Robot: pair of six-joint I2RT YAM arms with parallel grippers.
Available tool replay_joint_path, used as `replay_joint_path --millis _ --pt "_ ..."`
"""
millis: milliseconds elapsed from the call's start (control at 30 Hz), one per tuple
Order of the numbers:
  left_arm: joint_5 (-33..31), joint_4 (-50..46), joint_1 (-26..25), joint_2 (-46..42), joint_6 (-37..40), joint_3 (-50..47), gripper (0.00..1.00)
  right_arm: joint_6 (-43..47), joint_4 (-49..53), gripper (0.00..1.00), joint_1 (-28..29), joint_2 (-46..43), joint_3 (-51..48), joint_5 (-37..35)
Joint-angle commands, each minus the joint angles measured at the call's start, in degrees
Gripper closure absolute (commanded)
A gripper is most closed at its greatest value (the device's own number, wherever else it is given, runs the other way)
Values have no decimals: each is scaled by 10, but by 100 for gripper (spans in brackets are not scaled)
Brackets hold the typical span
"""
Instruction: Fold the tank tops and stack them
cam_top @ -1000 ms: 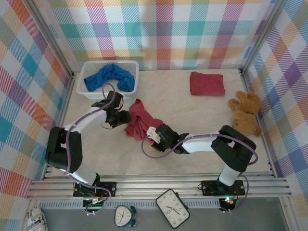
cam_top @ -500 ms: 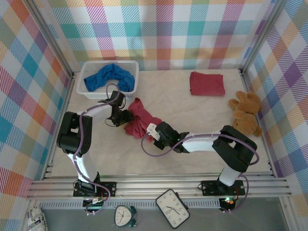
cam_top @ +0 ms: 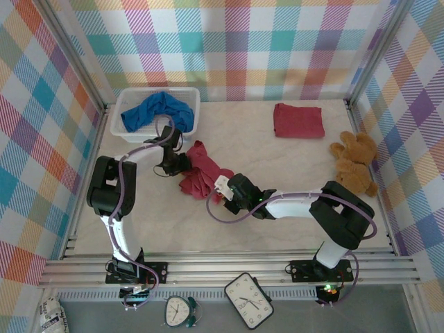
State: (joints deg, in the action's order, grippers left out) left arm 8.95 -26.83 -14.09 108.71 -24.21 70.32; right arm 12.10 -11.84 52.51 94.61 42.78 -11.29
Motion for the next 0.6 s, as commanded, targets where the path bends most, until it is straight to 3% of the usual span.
replay_joint_path --millis 0,200,567 --pt "8 -26 7 11 20 19 79 -15 -3 100 -8 -22 -9 9" --pt "5 -73 10 16 51 51 100 -7 13 100 -18 -54 -11 4" --pt "-83 -237 -1 -100 100 171 100 65 73 100 -53 -178 16 -20"
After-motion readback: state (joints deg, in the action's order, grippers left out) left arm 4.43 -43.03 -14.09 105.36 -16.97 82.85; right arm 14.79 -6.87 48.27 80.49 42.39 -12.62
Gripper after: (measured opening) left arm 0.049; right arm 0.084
